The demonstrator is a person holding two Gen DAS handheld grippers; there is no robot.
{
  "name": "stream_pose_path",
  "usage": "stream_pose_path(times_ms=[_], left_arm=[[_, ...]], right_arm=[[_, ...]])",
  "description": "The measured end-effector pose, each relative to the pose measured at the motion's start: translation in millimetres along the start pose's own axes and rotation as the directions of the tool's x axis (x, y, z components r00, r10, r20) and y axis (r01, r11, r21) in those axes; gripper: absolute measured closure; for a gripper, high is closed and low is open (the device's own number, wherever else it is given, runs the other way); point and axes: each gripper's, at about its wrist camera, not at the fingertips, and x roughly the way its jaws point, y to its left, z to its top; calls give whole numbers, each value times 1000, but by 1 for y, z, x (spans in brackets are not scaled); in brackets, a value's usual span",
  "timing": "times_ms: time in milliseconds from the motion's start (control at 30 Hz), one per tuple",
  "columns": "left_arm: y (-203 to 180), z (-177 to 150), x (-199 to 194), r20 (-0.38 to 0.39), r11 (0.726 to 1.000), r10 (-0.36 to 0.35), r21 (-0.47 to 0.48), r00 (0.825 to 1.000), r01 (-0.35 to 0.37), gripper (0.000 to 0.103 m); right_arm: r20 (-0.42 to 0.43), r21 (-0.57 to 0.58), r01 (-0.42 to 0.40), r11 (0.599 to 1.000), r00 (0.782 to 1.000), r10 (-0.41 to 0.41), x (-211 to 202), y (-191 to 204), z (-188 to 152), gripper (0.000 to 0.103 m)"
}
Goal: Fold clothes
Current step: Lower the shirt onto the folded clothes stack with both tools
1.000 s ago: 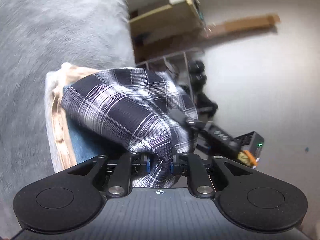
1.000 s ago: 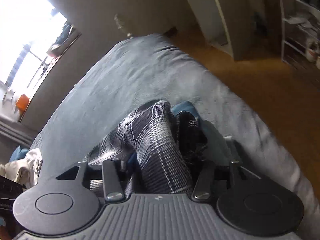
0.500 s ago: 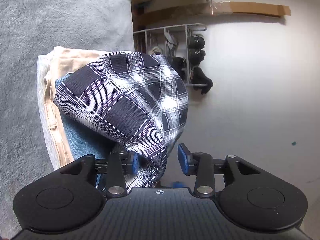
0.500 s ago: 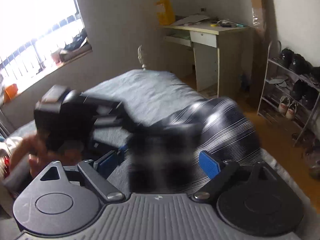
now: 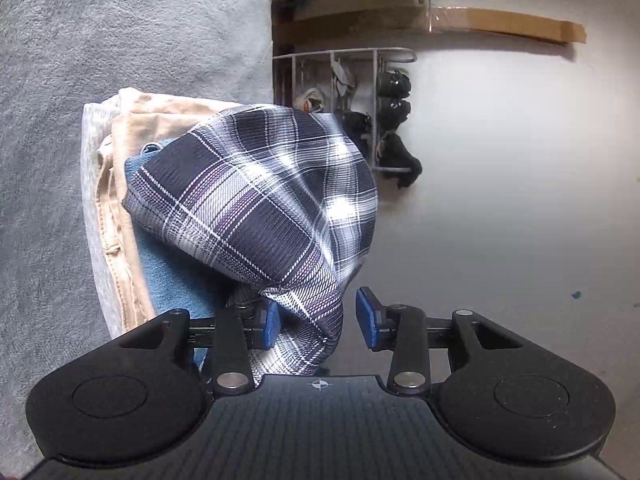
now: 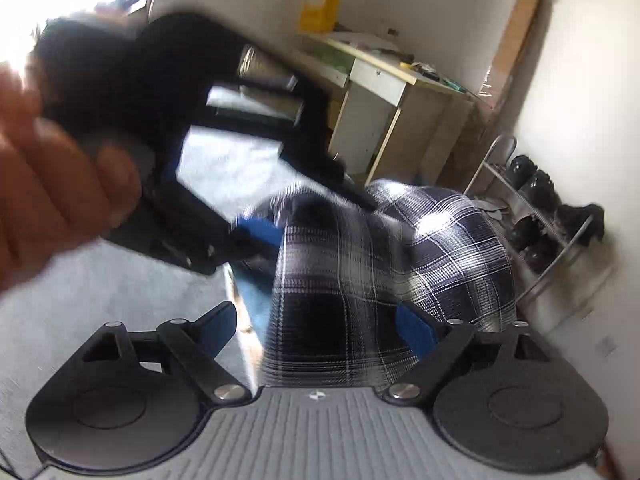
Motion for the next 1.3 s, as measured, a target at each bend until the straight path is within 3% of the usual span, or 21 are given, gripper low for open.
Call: stream_pose_path(times_ms=[33,100,133,233,300,567,633,733,833,1000,1133,1200,1300], left_arm=[[0,0,-1,1,1000,0,4,1000,0,65],[0,0,-2,3,1000,0,12,1000,0,65],[1,0,-3,7,1000,5,11,1000,-5,65],[6,2,-1,23,999,31,-15,999,-31,63],[8,3,-1,35,999,47,-28,998,-46,62],[3,12,-2,125,978,173,-139,977,-155,65],[-9,13,3,151,973,217,-112,964,-202,81],[-43,21,16,174,965,259,-13,950,-261,89],[-97,32,39,192,958,227,132,955,-254,91],[-175,34,67,197,938,79,318,977,-140,91],[-179,25,61,172,924,12,375,985,-77,92],[-159,21,53,159,918,32,385,987,-92,92],[-113,19,42,135,905,102,399,986,-148,92]], right_arm=[[-15,-18,17,1000,1000,-17,4,0,-1,42],[-25,-31,38,999,999,-38,7,-2,-4,53],[-18,-24,38,999,999,-38,6,-4,-5,64],[0,-57,59,997,998,-59,-3,-7,-5,78],[11,-76,67,995,998,-67,-7,-10,-4,81],[52,-127,61,990,997,-55,-26,-31,7,86],[56,-159,41,986,998,-32,-28,-38,11,87],[66,-203,15,979,998,-2,-28,-56,23,88],[96,-243,35,969,995,-12,-26,-88,51,88],[172,-302,140,943,981,-90,-39,-156,98,88],[228,-381,199,903,967,-116,-61,-165,106,88],[227,-410,184,894,969,-95,-69,-154,98,88],[192,-484,118,867,981,-26,-66,-107,60,88]])
